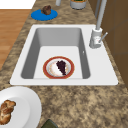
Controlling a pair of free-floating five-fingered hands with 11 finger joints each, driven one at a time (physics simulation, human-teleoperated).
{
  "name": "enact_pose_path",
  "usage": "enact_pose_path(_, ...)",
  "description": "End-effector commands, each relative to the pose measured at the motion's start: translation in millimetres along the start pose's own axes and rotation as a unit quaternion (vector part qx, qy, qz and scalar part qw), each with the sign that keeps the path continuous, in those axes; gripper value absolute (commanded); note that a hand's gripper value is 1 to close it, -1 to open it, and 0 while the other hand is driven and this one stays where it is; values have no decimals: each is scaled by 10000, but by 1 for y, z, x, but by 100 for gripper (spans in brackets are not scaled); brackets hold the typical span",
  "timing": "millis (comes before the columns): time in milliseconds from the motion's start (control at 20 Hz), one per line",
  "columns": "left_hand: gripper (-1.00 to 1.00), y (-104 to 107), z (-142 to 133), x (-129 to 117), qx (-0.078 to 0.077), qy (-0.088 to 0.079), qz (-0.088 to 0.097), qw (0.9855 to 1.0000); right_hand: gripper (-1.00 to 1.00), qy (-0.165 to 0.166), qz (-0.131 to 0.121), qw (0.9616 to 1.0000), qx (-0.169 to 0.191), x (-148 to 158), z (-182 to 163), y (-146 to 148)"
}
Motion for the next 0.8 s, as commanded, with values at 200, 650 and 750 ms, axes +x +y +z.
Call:
enact_pose_path(200, -100, 38, -43, 3, -203, -2, 188, 9996, 0, 0, 0, 10000, 0, 0, 0, 0)
enact_pose_path(650, -100, 85, -82, 9, -246, 19, 304, 9992, 0, 0, 0, 10000, 0, 0, 0, 0)
enact_pose_path(750, -100, 95, -86, 10, -265, 39, 389, 9989, 0, 0, 0, 10000, 0, 0, 0, 0)
